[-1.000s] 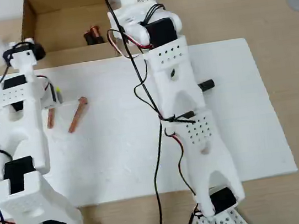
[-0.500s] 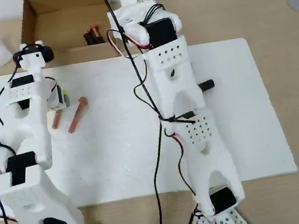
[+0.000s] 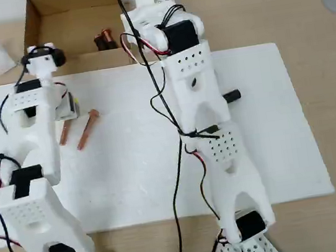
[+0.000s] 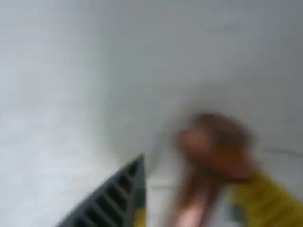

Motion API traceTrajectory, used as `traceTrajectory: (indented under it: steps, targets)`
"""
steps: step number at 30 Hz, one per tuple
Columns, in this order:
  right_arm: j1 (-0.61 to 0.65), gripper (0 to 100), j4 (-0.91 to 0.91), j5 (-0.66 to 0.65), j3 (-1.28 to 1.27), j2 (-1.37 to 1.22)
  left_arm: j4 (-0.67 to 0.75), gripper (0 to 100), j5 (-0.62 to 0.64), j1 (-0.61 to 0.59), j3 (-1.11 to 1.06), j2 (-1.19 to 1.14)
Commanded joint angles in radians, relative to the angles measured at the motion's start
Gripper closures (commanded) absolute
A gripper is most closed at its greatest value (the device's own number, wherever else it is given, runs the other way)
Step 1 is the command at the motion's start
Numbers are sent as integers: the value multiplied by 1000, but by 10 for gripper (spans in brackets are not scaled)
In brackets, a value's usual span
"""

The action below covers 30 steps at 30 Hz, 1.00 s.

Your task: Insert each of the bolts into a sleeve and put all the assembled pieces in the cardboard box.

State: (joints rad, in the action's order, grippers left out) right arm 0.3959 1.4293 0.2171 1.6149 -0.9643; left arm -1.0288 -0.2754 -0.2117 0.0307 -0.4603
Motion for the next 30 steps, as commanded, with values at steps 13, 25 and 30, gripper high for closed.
traceTrajectory:
  steps: [13, 25, 30]
  targets:
    - [-1, 638, 327, 8, 53, 67, -310, 991, 3, -34, 298, -53]
    - [-85, 638, 362, -41, -305, 189, -520, 990, 9, -68, 356, 318]
    - [-88, 638, 359, -61, -730, 467, -470, 990, 9, -137, 147, 619]
